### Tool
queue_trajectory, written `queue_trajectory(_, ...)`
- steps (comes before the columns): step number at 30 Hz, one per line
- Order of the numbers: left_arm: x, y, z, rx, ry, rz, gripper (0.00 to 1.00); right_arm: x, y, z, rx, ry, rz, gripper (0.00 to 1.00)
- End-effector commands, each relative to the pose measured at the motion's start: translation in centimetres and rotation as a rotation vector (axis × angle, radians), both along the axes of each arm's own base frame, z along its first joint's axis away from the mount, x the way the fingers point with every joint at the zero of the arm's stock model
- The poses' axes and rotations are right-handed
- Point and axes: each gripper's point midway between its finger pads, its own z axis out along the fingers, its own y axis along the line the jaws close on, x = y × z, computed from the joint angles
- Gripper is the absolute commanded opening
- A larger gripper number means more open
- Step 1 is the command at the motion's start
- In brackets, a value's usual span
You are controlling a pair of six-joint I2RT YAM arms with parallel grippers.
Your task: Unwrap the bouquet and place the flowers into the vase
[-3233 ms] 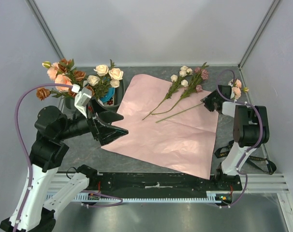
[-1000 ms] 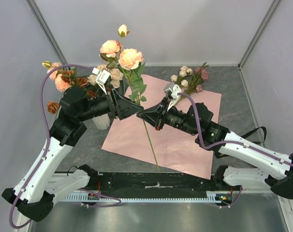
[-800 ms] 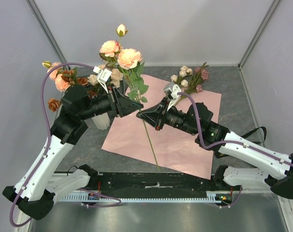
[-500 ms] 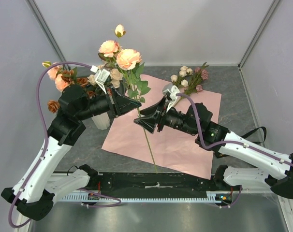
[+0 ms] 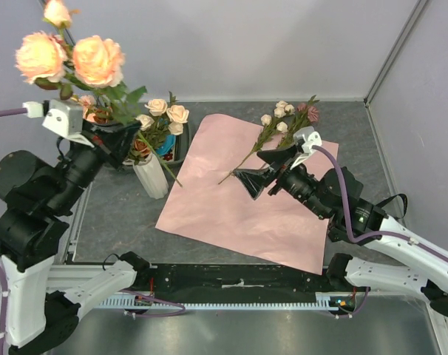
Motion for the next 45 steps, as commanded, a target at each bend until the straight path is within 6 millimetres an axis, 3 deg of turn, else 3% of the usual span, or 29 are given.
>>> queue_trajectory(1,3.2,4.5,0.9,0.129,-0.03,0.294,0.02,1.2,-1.8,-2.4,-0.076,0.022,-0.105,0.98)
queue_trajectory(7,3.8,5.1,3.9,0.123,-0.101,0.345,0.02,1.2,-2.5,-3.5,-0.094,0.044,-0.129,0.98)
queue_trajectory(23,3.9,5.4,9.4,0.117,-0.274,0.375,0.02,1.0,-2.4,-3.3,-0.087,0.047,-0.113,0.98)
queue_trajectory(29,4.6,5.4,8.1,0.15,-0.247,0.388,0.02,1.0,-2.8,-3.4,-0.093,0.043,-0.126,0.98)
queue_trajectory(36,3.9,5.6,7.9,0.149,-0.234,0.375,0.02,1.1,-2.7,-3.6,-0.097,0.045,-0.129,0.98)
queue_trajectory(45,5.3,5.5,3.1,0.18,-0.113,0.4,0.02,1.1,-2.0,-3.7,-0.099,0.051,-0.108,0.98)
